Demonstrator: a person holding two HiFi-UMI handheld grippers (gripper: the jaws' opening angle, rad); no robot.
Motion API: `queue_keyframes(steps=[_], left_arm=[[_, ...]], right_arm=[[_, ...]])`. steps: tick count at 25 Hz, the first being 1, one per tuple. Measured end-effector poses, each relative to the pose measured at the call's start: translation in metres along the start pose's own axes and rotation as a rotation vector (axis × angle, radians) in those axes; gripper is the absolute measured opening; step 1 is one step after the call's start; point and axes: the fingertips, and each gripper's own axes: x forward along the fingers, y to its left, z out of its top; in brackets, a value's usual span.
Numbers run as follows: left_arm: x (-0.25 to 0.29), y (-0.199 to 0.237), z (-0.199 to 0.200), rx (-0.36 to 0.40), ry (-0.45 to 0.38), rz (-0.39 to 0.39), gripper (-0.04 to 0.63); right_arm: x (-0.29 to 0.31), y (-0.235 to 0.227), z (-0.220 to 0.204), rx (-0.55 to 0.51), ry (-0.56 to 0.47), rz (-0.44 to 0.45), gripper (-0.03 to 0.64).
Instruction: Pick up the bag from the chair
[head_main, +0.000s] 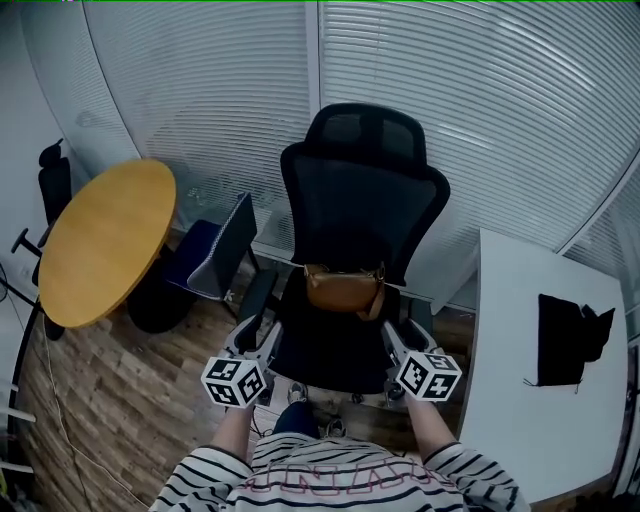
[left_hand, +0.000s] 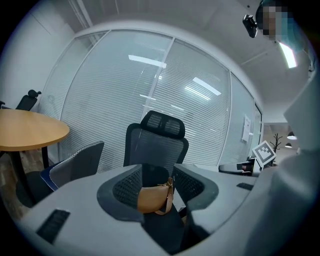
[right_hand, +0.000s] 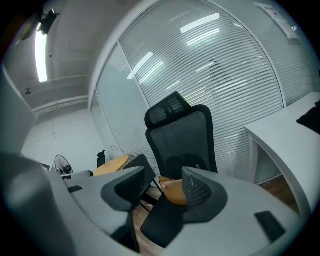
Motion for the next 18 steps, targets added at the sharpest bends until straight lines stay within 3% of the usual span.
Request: queue_keyframes(steps=[18], left_arm=[[0.147, 0.088, -0.036, -0.048, 0.145, -0.051, 0.173]], right_arm=[[0.128, -0.065, -0.004, 0.045, 0.03, -0.194, 0.229]])
